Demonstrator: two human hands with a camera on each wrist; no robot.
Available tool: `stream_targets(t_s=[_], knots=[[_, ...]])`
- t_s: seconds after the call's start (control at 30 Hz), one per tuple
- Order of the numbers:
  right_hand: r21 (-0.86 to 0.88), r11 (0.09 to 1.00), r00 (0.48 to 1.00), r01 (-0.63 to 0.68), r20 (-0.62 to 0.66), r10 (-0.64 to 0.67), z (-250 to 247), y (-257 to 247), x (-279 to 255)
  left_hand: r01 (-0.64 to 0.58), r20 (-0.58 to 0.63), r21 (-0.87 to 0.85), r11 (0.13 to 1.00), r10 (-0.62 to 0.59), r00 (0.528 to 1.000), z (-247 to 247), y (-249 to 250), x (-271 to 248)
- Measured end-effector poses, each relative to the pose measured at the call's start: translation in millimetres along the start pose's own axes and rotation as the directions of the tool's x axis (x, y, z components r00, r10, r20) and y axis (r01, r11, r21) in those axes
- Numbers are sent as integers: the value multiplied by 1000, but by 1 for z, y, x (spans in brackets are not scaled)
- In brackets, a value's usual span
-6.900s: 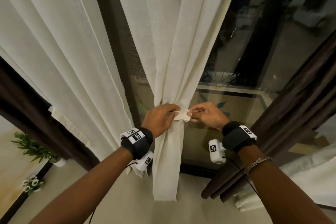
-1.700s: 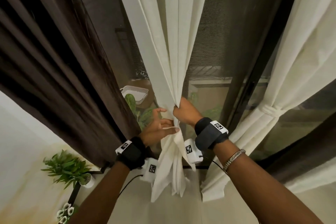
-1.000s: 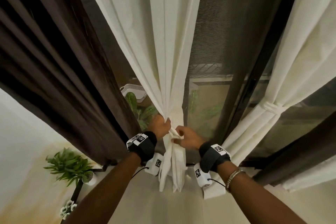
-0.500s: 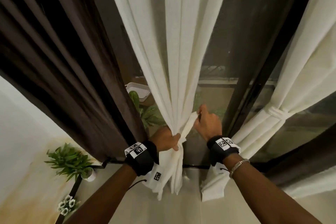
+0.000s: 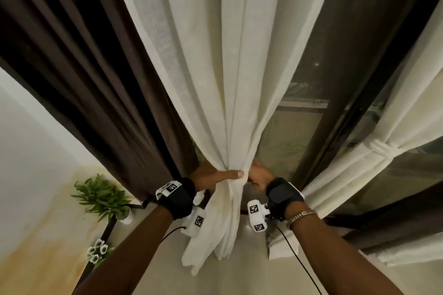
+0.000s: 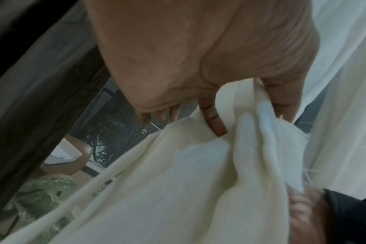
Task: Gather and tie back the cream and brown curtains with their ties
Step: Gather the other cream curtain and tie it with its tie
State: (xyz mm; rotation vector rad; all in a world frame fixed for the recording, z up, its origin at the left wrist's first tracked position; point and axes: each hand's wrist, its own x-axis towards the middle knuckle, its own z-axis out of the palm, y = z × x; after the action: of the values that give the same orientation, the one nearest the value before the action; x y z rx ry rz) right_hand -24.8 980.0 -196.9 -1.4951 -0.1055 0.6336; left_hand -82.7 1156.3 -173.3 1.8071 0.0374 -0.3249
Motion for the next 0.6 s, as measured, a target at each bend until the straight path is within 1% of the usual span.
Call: stream_targets(t_s=[0.1,0.2,0.27,0.33,0.43,0.47,0.53,0.6], knots=[[-42,998,999,39,40,-37,2,3,3,58,-35,-131,990,-63,997,0,-5,4],[-69,997,998,14,54,-10,2,2,-1,77,-5,-193,978,-80,997,1,-4,4],[-86,996,995,22,95,-14,0,1,-4,59,5,-190,980,-59,998,3,3,1],[-125,992,992,27,123,-12,-3,-2,-7,25,-14,-190,982,-28,1000,6,6,1],[-260,965,994,22,106,5,-6,-14,-8,-15,-41,-166,986,8,999,11,6,7],[-318,948,994,17,108,18,-8,-19,-7,-13,-66,-164,986,3,998,11,5,10],[-396,918,988,11,146,51,-12,-24,-7,-5,-109,-157,988,-13,994,9,3,16],[-364,931,972,7,222,79,-17,-26,-13,5,-141,-113,994,-21,990,8,5,21]])
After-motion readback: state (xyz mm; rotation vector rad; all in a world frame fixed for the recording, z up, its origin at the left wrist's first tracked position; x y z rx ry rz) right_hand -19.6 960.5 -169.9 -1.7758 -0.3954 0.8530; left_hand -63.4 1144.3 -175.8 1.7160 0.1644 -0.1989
